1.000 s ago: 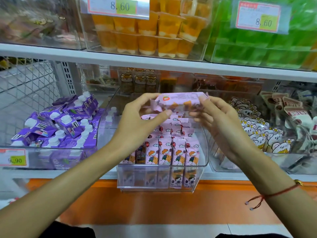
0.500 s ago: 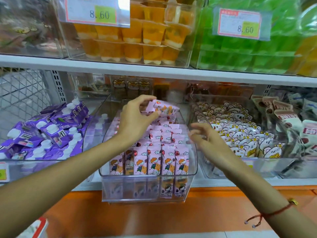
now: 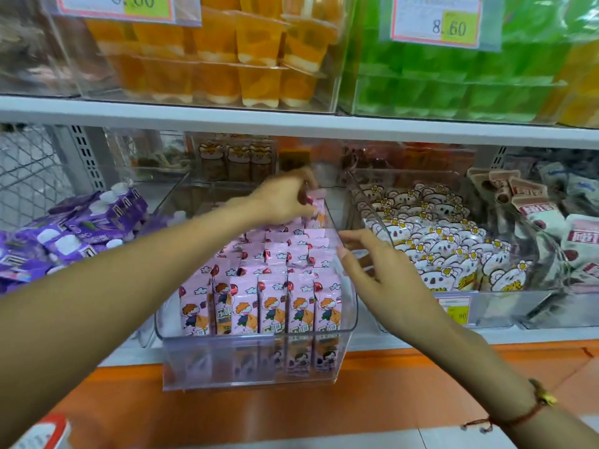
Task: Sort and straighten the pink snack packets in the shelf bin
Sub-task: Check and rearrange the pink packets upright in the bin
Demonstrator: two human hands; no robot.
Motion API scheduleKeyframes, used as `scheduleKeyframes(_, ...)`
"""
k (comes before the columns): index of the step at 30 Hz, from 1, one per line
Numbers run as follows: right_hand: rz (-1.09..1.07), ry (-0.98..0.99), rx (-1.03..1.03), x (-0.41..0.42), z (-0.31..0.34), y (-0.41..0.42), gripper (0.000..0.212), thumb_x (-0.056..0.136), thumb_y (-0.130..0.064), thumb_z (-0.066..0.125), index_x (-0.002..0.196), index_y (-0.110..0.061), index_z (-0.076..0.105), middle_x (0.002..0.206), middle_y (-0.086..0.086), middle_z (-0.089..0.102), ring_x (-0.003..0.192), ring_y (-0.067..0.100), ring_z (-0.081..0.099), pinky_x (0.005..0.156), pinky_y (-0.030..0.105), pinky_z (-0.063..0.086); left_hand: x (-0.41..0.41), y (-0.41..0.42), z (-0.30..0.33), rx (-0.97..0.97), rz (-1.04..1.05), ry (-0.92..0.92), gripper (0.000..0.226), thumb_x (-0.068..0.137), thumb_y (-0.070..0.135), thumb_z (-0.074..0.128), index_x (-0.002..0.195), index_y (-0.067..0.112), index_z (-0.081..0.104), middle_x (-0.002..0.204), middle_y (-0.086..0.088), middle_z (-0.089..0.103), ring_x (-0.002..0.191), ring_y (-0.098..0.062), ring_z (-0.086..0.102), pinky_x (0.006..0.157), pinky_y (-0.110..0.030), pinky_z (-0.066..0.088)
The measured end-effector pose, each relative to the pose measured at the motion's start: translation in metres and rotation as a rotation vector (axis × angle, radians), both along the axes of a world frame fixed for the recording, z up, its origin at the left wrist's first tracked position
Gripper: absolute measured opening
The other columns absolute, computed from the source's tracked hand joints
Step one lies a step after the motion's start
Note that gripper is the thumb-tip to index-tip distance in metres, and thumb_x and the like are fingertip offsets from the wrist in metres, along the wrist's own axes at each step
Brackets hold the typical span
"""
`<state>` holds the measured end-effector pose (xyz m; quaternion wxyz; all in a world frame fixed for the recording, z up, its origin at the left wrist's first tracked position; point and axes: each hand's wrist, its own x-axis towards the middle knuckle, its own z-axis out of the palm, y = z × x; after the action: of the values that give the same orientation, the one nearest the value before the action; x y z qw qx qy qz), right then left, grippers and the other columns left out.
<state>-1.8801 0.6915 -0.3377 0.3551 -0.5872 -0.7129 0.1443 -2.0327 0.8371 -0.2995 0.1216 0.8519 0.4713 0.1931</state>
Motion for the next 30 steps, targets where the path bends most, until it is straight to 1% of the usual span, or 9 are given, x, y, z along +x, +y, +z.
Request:
scheduleKeyframes(4, -0.001, -0.014, 0.005, 0.001, -0.001, 0.0, 0.035, 0.096, -0.042, 0.04, 0.126, -0.028, 0.05, 0.107, -0.018, 0.061, 0.083, 0.001, 0.061, 0.078, 0.041, 0.053, 0.007, 0.003, -0.027, 0.107, 0.017, 0.142, 0.035, 0.088, 0.031, 0.066, 0.12, 0.016, 0.061, 0.118, -0.004, 0.064, 0.098, -0.017, 0.057, 0.074, -0.026, 0.038)
scheduleKeyframes(6, 0.004, -0.013, 0.006, 0.001, -0.001, 0.0, 0.035, 0.096, -0.043, 0.039, 0.126, -0.028, 0.05, 0.106, -0.018, 0.06, 0.082, 0.001, 0.061, 0.078, 0.042, 0.053, 0.004, 0.003, -0.027, 0.094, -0.027, 0.2, 0.027, 0.093, 0.032, 0.06, 0.116, 0.019, 0.065, 0.117, -0.001, 0.066, 0.101, -0.019, 0.059, 0.077, -0.029, 0.043)
scheduleKeyframes(8, 0.006, -0.006, 0.002, 0.001, -0.001, 0.001, 0.036, 0.094, -0.044, 0.039, 0.125, -0.028, 0.05, 0.106, -0.019, 0.06, 0.082, 0.001, 0.061, 0.078, 0.042, 0.053, 0.0, 0.004, -0.024, 0.035, -0.09, 0.275, 0.025, 0.098, 0.031, 0.05, 0.105, 0.015, 0.068, 0.104, -0.006, 0.068, 0.092, -0.022, 0.061, 0.076, -0.035, 0.047)
scheduleKeyframes(11, 0.012, -0.001, -0.003, 0.001, -0.001, 0.0, 0.035, 0.094, -0.044, 0.039, 0.123, -0.029, 0.05, 0.105, -0.019, 0.061, 0.082, 0.002, 0.062, 0.078, 0.043, 0.053, -0.004, 0.001, -0.02, -0.001, -0.111, 0.304, 0.034, 0.101, 0.032, 0.041, 0.095, 0.008, 0.066, 0.085, -0.011, 0.06, 0.076, -0.025, 0.053, 0.066, -0.036, 0.041)
scheduleKeyframes(14, 0.02, -0.004, -0.001, 0.001, -0.001, 0.0, 0.035, 0.094, -0.045, 0.039, 0.124, -0.03, 0.05, 0.103, -0.021, 0.06, 0.081, 0.001, 0.062, 0.078, 0.042, 0.053, -0.007, -0.006, -0.02, 0.139, -0.119, 0.185, 0.03, 0.098, 0.036, 0.048, 0.114, 0.019, 0.067, 0.11, 0.0, 0.067, 0.095, -0.019, 0.061, 0.071, -0.029, 0.044)
scheduleKeyframes(19, 0.013, -0.009, 0.007, 0.002, -0.002, -0.001, 0.035, 0.095, -0.043, 0.04, 0.126, -0.03, 0.049, 0.095, -0.025, 0.057, 0.079, 0.002, 0.064, 0.077, 0.041, 0.053, -0.001, -0.014, -0.02, 0.147, -0.139, 0.187, 0.018, 0.091, 0.034, 0.062, 0.096, 0.021, 0.073, 0.11, 0.003, 0.068, 0.086, -0.009, 0.053, 0.066, -0.02, 0.035)
scheduleKeyframes(22, 0.009, -0.006, 0.01, 0.002, -0.001, 0.0, 0.034, 0.095, -0.042, 0.042, 0.126, -0.029, 0.05, 0.095, -0.026, 0.057, 0.079, 0.002, 0.064, 0.077, 0.04, 0.053, 0.0, -0.017, -0.015, 0.104, -0.106, 0.116, 0.01, 0.087, 0.027, 0.068, 0.093, 0.022, 0.073, 0.12, -0.001, 0.065, 0.101, -0.015, 0.056, 0.081, -0.027, 0.04)
scheduleKeyframes(26, -0.007, -0.007, 0.019, 0.003, 0.001, 0.003, 0.031, 0.096, -0.041, 0.043, 0.121, -0.027, 0.054, 0.091, -0.028, 0.057, 0.08, 0.002, 0.063, 0.076, 0.038, 0.053, -0.001, -0.031, -0.009, 0.063, -0.105, 0.116, 0.002, 0.088, 0.029, 0.067, 0.089, 0.028, 0.068, 0.119, 0.0, 0.064, 0.113, -0.02, 0.052, 0.095, -0.042, 0.044)
scheduleKeyframes(30, -0.094, 0.024, 0.122, 0.004, 0.009, 0.01, 0.025, 0.097, -0.031, 0.047, 0.117, -0.022, 0.059, 0.095, -0.016, 0.061, 0.085, 0.004, 0.057, 0.072, 0.026, 0.045, -0.007, -0.059, -0.006, 0.045, -0.035, -0.261, 0.006, 0.094, 0.023, 0.058, 0.098, 0.021, 0.061, 0.116, 0.001, 0.065, 0.111, -0.016, 0.057, 0.093, -0.035, 0.046)
